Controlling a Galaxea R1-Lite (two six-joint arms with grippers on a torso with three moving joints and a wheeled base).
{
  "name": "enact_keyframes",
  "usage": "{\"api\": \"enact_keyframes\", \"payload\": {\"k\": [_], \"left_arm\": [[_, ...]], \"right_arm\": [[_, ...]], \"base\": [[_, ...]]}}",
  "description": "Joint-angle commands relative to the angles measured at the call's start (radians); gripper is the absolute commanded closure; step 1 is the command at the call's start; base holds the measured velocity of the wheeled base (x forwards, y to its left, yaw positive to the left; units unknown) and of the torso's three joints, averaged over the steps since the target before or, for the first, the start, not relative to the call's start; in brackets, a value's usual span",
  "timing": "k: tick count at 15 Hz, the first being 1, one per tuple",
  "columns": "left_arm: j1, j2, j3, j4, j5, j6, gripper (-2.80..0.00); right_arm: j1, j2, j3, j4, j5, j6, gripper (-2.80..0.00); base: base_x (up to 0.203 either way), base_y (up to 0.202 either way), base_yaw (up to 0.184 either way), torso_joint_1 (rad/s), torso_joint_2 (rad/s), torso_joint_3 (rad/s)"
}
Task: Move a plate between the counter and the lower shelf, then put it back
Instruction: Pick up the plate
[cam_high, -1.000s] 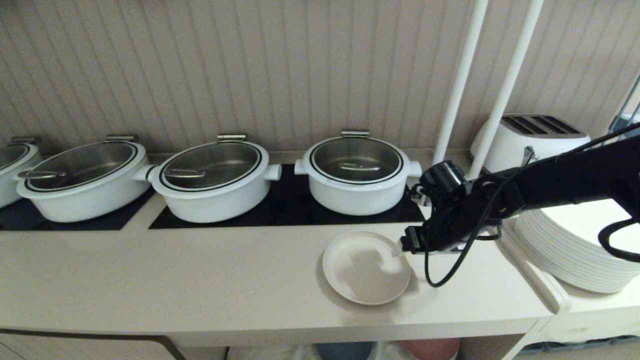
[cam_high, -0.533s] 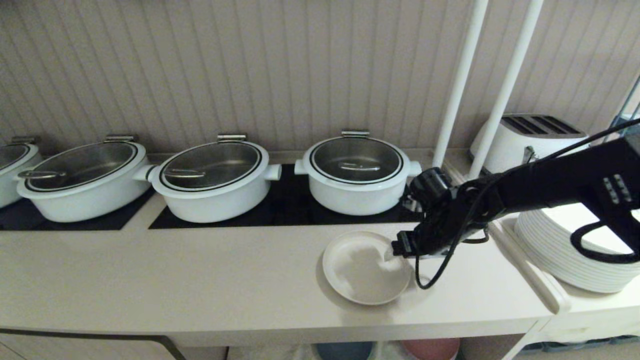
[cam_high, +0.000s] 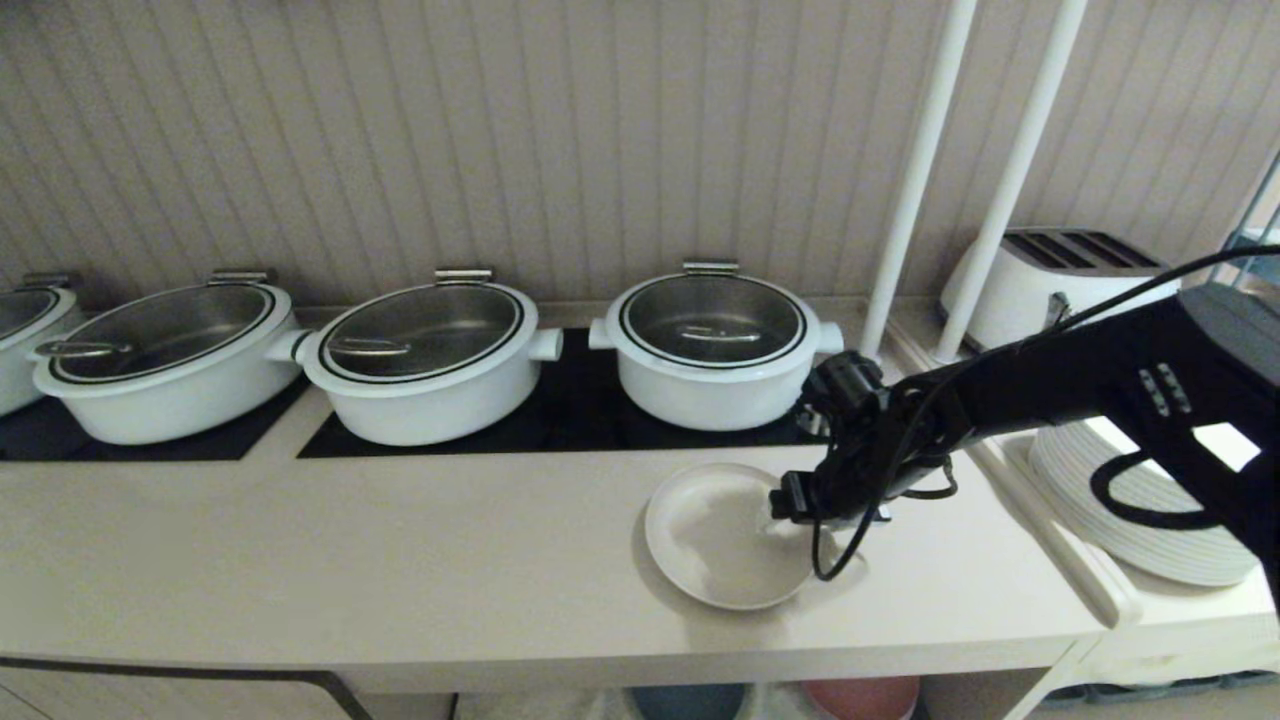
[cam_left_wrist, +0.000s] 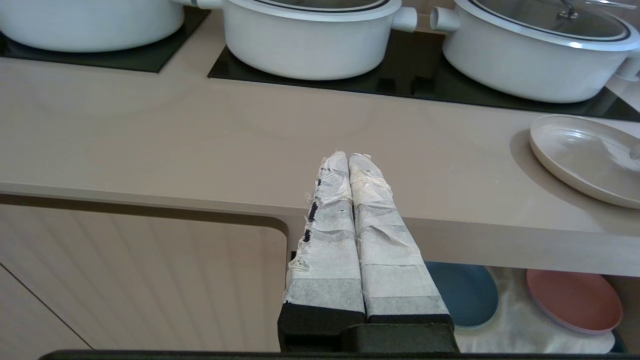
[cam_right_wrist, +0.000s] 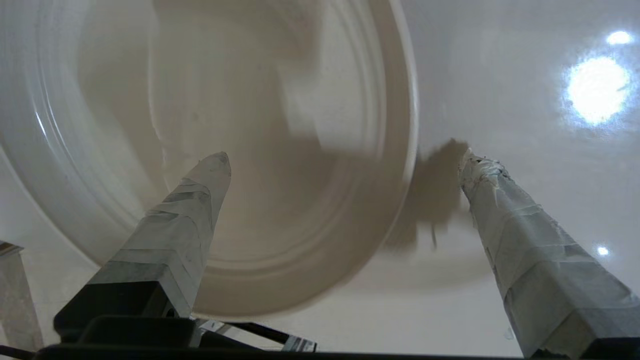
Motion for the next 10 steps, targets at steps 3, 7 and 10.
{"api": "enact_keyframes", "payload": {"k": [3,7,10], "left_arm": [[0.000,0.000,0.000,0.000,0.001,-0.001,0.00],[0.000,0.000,0.000,0.000,0.001,-0.001,0.00],[0.000,0.000,0.001,0.000,0.001,-0.001,0.00]], "right_arm": [[0.006,0.020,-0.008,0.000,0.000,-0.001,-2.80],[0.009,0.023,-0.005,0.000,-0.002,0.002,-2.80],[0.009,0.023,-0.006,0.000,-0.002,0.002,-2.80]], "base": [[0.000,0.000,0.000,0.000,0.00,0.000],[0.000,0.000,0.000,0.000,0.00,0.000],[0.000,0.000,0.000,0.000,0.00,0.000]]}}
